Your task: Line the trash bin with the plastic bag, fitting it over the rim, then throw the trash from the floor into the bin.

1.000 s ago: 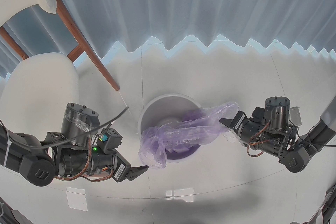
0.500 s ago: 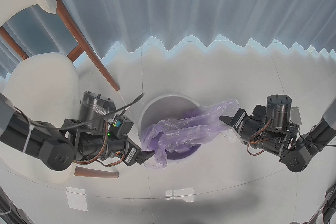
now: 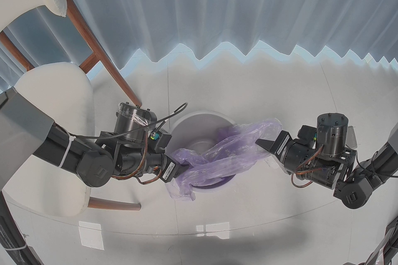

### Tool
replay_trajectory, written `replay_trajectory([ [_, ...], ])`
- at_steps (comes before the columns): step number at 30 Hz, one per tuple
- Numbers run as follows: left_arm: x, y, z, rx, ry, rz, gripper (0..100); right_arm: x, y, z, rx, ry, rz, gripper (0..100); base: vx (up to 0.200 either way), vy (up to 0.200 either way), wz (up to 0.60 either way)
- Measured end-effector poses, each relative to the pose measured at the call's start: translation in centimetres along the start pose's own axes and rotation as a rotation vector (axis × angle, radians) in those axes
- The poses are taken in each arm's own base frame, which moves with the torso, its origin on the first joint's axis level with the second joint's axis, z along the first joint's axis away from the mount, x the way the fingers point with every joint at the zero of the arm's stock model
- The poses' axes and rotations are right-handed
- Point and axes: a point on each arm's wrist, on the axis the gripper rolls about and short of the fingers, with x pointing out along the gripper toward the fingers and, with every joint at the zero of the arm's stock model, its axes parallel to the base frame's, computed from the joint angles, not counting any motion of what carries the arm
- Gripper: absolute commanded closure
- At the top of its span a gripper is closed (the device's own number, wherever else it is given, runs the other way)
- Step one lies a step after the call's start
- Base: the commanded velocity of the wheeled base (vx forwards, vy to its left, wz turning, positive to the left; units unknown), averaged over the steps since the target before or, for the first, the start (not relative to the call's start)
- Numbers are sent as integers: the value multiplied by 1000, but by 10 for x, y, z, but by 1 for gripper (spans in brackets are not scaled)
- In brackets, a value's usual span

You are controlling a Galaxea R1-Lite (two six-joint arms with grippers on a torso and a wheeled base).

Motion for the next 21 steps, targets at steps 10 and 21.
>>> replay_trajectory([
  [10,-10,0,2,-10,-18,-13,100,-9,4,-6,-9,19,11,100,0,0,0],
  [21,-23,-3,-8,-13,-79,-10,100,-19,8,-18,-53,54,25,100,145,0,0],
])
